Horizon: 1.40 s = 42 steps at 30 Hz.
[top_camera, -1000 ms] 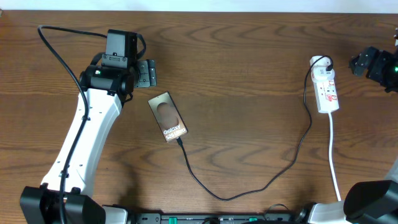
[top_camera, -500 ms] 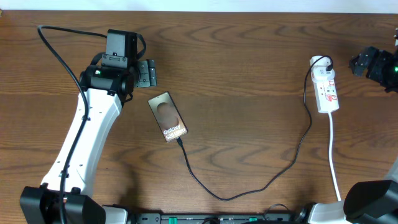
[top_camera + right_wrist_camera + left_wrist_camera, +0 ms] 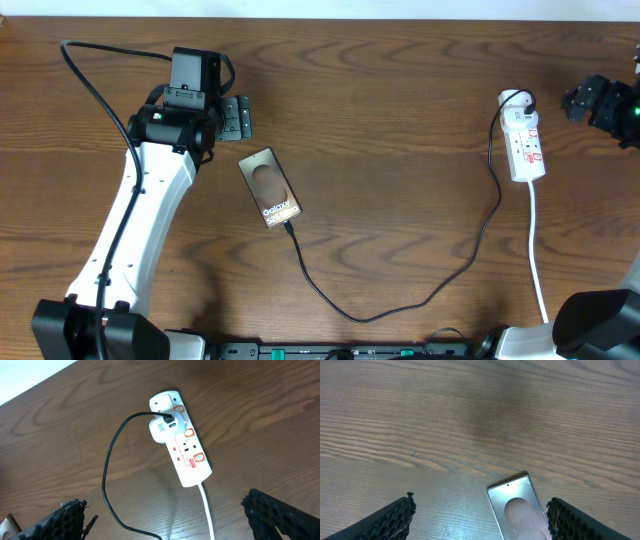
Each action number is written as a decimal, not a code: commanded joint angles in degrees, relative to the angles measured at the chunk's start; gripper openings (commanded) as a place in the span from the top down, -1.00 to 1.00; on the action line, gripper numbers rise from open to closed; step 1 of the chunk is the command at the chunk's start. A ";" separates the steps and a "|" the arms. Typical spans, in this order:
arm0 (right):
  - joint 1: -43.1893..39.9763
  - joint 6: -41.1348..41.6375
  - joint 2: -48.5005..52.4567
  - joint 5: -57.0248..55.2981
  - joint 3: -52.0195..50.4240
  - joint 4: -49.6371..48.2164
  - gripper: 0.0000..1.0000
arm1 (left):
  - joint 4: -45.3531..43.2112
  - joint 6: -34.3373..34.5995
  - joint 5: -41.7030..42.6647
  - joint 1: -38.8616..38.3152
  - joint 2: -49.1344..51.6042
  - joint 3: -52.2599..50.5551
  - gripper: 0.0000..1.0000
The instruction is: Plug charger to phone and switch on socket
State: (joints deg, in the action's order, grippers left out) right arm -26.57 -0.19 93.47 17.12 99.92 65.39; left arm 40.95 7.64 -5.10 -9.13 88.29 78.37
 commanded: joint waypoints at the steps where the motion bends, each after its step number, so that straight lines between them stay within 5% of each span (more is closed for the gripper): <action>1: 0.35 0.79 -0.09 0.35 0.57 0.22 -0.99 | 0.15 -0.31 -1.18 0.15 -0.11 0.57 -0.73; 10: 0.35 0.79 -0.09 0.33 0.57 0.22 -0.99 | 4.28 -0.35 -1.40 0.15 -2.82 -0.15 -0.73; 19: 0.35 0.79 -0.09 0.35 0.57 0.22 -0.99 | 1.22 -0.11 -1.62 0.15 -22.51 -13.25 -0.73; 22: 0.35 0.79 -0.09 0.33 0.57 0.22 -0.99 | -5.16 -0.11 -1.60 0.15 -32.33 -21.53 -0.73; 31: 0.35 0.79 -0.09 0.33 0.57 0.20 -0.98 | -53.90 -0.72 -0.70 1.90 -61.40 -57.40 -0.73; 34: 0.35 0.76 -0.09 0.33 0.57 0.22 -0.98 | -65.70 -6.73 5.46 3.89 -67.73 -67.56 -0.73; 38: 0.35 0.79 -0.09 0.33 0.57 0.22 -0.99 | -71.41 -12.13 13.77 7.45 -73.99 -76.46 -0.73; 42: 0.35 0.79 -0.09 0.33 0.57 0.22 -0.99 | -61.68 -12.13 14.95 9.75 -77.83 -78.12 -0.73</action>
State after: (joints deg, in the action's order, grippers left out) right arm -26.57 -0.16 93.47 17.12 99.92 65.49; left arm -24.62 -1.58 5.80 -0.84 13.08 0.38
